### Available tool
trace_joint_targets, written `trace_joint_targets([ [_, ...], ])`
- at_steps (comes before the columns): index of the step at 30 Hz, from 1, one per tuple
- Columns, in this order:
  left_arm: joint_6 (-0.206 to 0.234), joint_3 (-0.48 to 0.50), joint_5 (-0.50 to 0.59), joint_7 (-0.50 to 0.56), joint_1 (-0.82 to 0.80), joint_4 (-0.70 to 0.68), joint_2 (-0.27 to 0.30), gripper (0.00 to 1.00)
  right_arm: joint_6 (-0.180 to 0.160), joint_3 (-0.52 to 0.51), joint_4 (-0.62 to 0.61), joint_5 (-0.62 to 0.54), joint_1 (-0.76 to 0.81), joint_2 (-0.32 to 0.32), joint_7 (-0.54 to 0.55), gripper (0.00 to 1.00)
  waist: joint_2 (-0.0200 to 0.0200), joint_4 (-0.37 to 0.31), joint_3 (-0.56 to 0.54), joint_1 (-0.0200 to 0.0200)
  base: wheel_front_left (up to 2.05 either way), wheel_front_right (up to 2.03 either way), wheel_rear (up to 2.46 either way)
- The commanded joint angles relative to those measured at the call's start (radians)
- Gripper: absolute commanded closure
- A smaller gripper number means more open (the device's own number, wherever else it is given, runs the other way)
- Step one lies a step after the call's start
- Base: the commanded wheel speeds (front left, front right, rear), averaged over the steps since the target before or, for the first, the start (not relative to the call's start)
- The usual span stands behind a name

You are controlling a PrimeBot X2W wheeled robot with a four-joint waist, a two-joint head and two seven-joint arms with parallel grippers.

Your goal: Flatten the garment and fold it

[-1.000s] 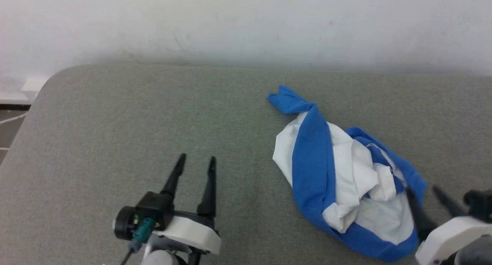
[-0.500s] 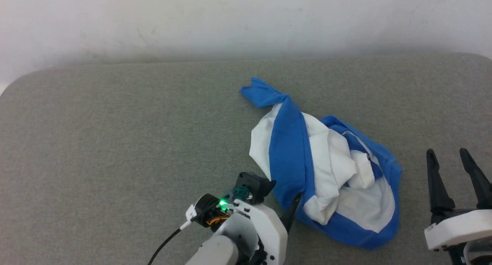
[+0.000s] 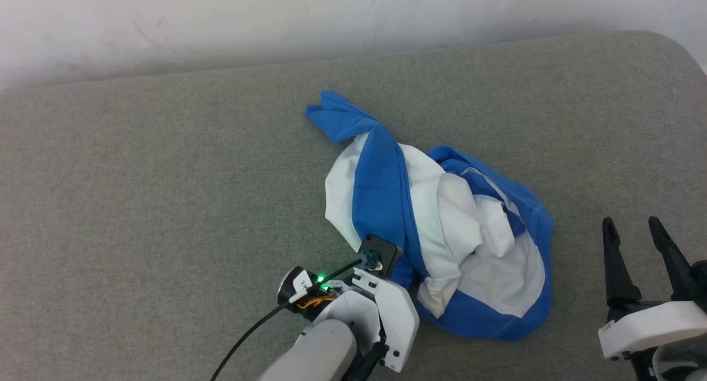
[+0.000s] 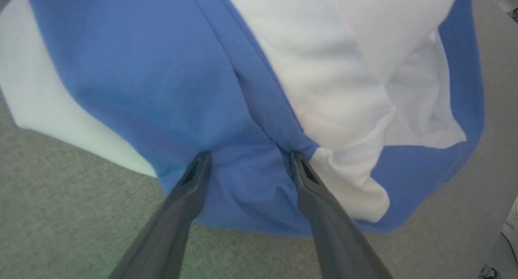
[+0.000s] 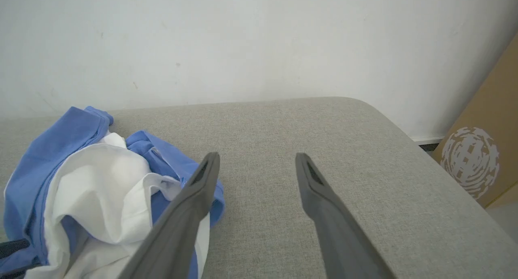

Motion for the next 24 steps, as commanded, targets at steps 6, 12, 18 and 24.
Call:
trace_joint_targets([
  [6, -0.012, 0.005, -0.030, -0.060, -0.009, 0.024, 0.003, 1.00, -0.002, -0.006, 0.023, -0.004, -0.016, 0.008, -0.013, 0.00, 0.0000, 0.038, -0.008, -0.0001, 0.00, 0.00, 0.00],
  [12, 0.014, 0.075, -0.061, -0.204, 0.012, -0.060, 0.017, 1.00, -0.002, -0.014, 0.038, -0.005, -0.004, 0.002, -0.004, 0.00, 0.0000, 0.099, -0.062, -0.0001, 0.00, 0.00, 0.00],
  [18, 0.048, 0.175, -0.099, -0.334, 0.078, -0.194, 0.074, 1.00, -0.002, -0.015, 0.052, -0.006, 0.024, 0.001, 0.014, 0.00, 0.0000, 0.166, -0.112, -0.0001, 0.00, 0.00, 0.00],
  [24, 0.089, 0.281, -0.176, -0.390, 0.182, -0.225, 0.107, 1.00, -0.002, -0.006, 0.065, -0.005, 0.039, 0.003, 0.029, 0.00, 0.0000, 0.205, -0.127, -0.0001, 0.00, 0.00, 0.00],
])
